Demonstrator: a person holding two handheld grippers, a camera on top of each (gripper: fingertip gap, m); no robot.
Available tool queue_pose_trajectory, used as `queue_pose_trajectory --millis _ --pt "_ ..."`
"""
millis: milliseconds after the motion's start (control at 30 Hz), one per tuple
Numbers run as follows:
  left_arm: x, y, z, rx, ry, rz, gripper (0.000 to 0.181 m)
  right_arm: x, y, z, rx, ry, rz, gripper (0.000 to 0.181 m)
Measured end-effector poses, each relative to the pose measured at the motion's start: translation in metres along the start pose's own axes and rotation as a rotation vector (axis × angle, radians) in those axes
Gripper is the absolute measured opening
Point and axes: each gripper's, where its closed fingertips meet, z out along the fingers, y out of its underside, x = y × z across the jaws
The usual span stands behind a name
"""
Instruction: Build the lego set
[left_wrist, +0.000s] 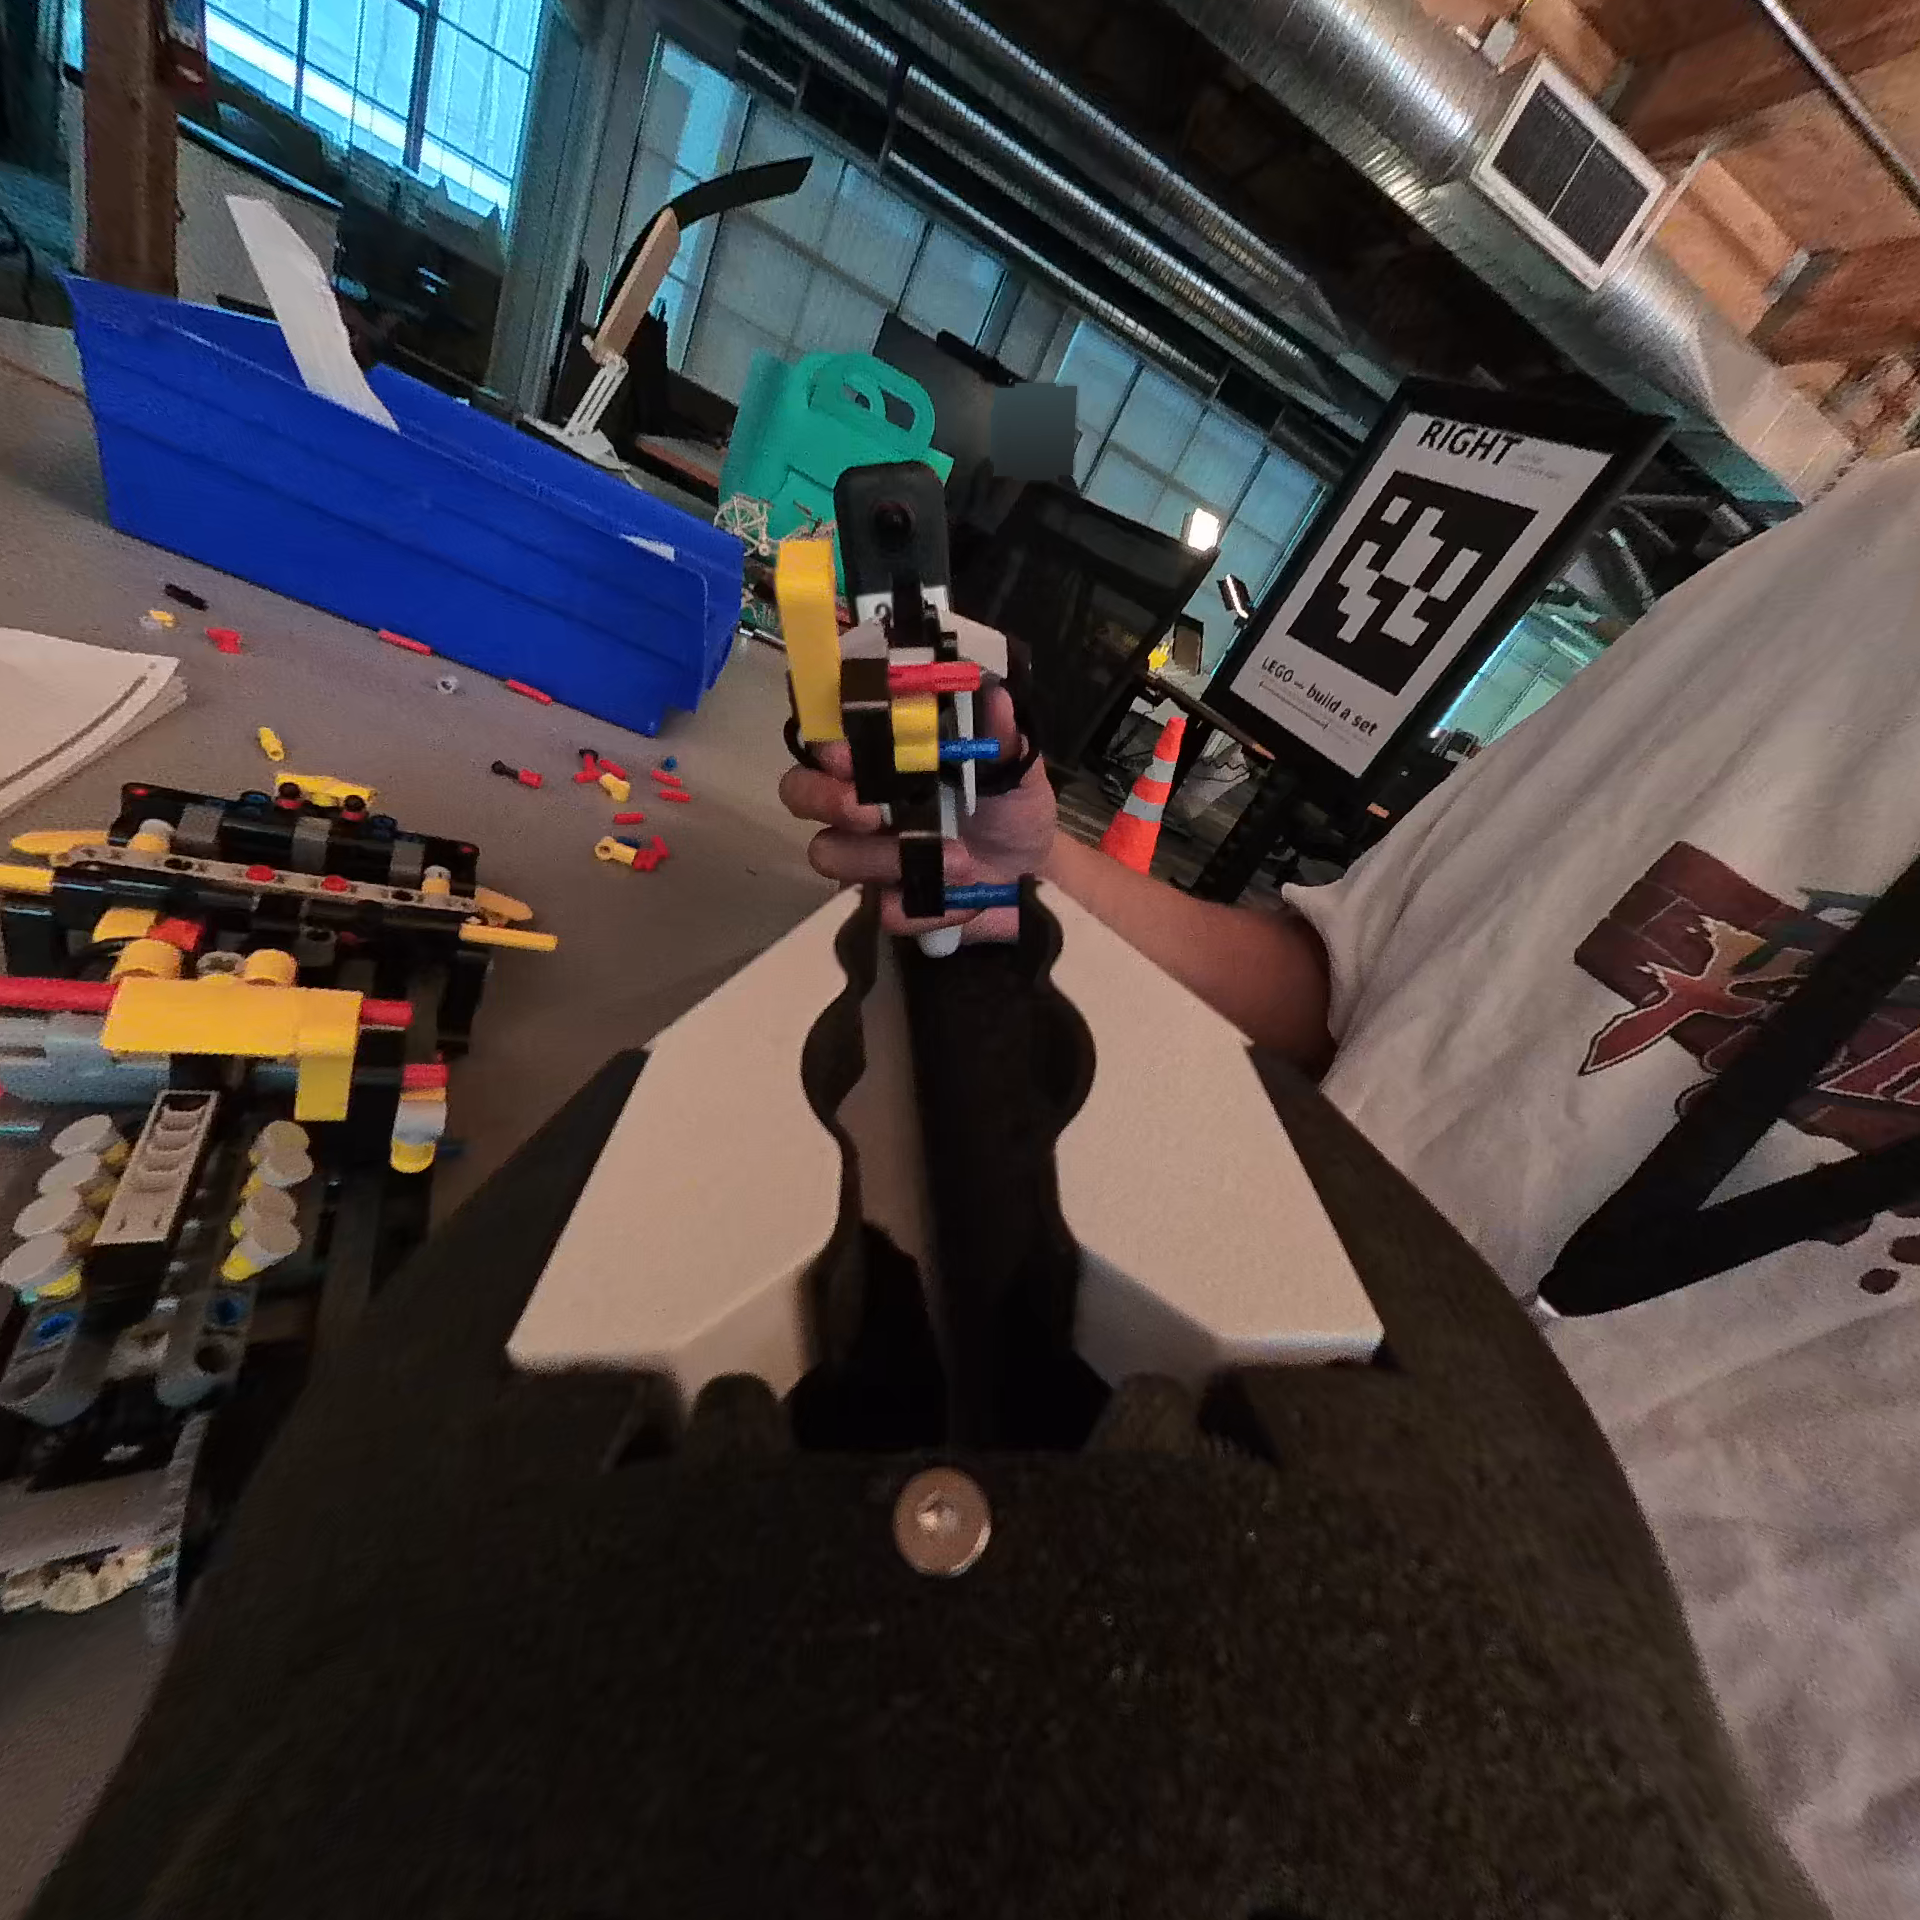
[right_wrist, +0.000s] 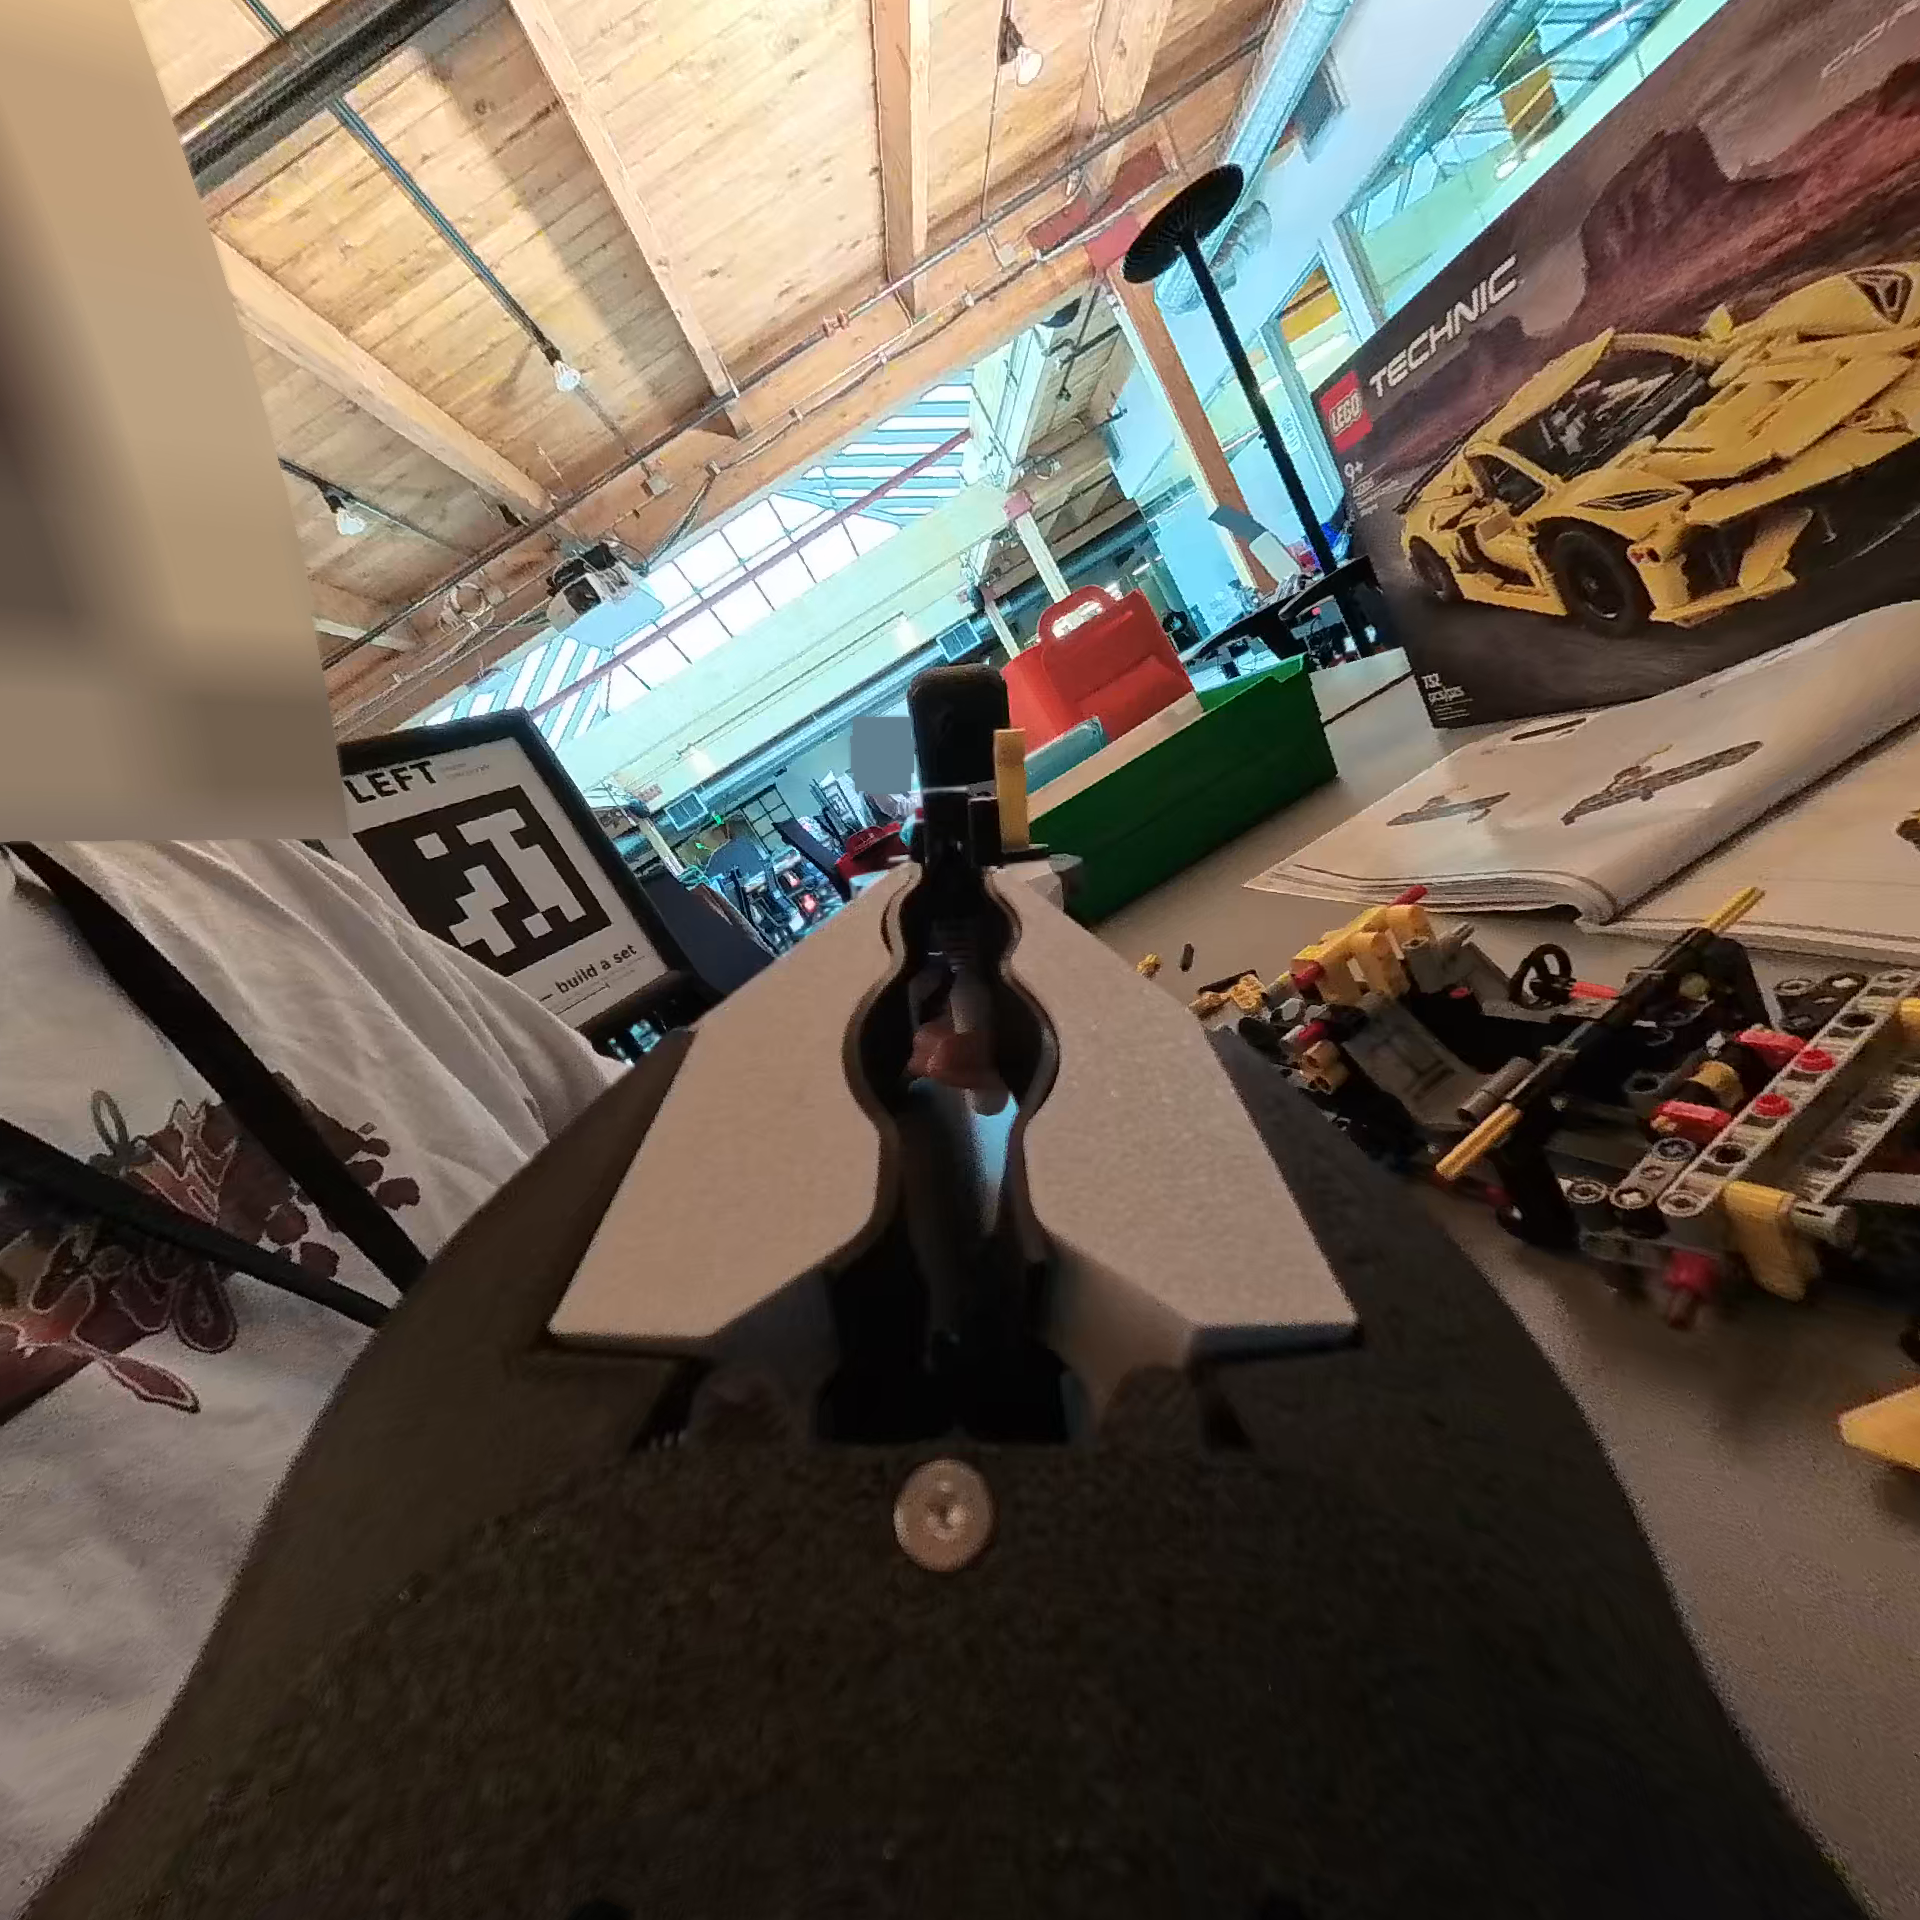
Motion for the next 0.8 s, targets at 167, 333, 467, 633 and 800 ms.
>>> queue_pose_trajectory --millis 167,333,467,633,800 --pt "0.000 -0.002 0.002 0.009 -0.008 0.000 0.024 -0.001 0.005 0.000 -0.015 0.008 -0.013 0.007" --pt "-0.002 0.007 -0.001 -0.045 -0.050 0.041 0.007 -0.002 0.012 0.004 -0.042 0.020 -0.037 0.007" --pt "-0.001 0.013 -0.020 -0.057 -0.110 0.072 0.007 0.002 0.016 0.007 -0.060 0.090 -0.164 0.011" --pt "-0.024 0.038 -0.060 -0.174 -0.353 0.151 0.007 0.042 0.000 -0.017 -0.014 0.401 -0.295 0.019" --pt "-0.034 0.064 -0.048 -0.339 -0.379 0.200 0.007 0.053 -0.002 -0.023 0.002 0.425 -0.209 0.015"
